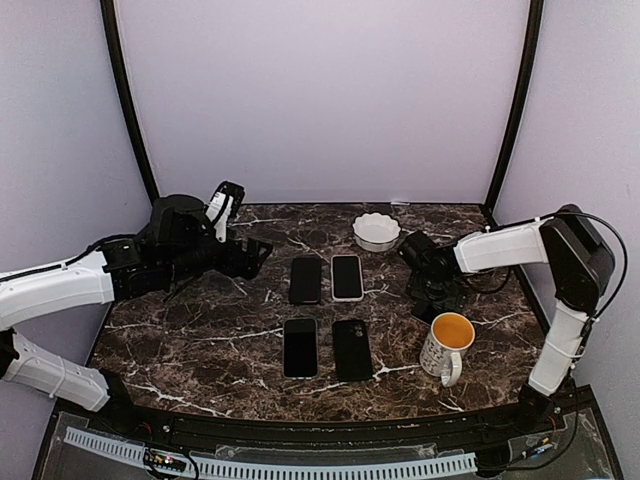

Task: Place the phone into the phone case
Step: Move the phone to the center of the board, then pick up the phone at the center of the board, then adjust the phone case at the center of the board, then install the phone into the phone case.

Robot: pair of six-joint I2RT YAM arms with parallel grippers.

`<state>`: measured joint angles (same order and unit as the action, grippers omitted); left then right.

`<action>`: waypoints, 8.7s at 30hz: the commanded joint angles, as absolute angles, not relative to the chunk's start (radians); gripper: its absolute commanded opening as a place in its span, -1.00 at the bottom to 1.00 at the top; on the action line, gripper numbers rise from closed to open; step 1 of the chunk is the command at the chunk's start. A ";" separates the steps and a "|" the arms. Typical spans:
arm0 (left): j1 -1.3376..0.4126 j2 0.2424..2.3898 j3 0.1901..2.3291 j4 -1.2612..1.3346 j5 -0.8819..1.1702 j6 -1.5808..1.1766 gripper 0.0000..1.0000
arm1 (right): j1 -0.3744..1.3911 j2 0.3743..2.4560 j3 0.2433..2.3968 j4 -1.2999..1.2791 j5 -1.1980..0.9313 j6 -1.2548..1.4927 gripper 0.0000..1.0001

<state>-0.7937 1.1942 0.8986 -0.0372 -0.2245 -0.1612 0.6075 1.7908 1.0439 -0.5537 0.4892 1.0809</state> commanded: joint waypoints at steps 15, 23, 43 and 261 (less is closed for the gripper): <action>-0.787 1.141 0.878 -0.003 -0.227 -0.137 0.93 | 0.545 1.801 0.980 -0.508 0.378 1.006 0.97; -0.787 1.146 0.877 -0.003 -0.229 -0.134 0.92 | 0.542 1.822 0.965 -0.461 0.299 0.954 0.66; -0.787 1.155 0.876 -0.003 -0.240 -0.122 0.93 | 0.689 1.916 1.102 -0.564 0.159 0.578 0.49; -0.601 1.499 1.155 -0.282 -0.074 -0.357 0.97 | 1.147 1.780 1.073 -0.306 0.377 0.542 -0.54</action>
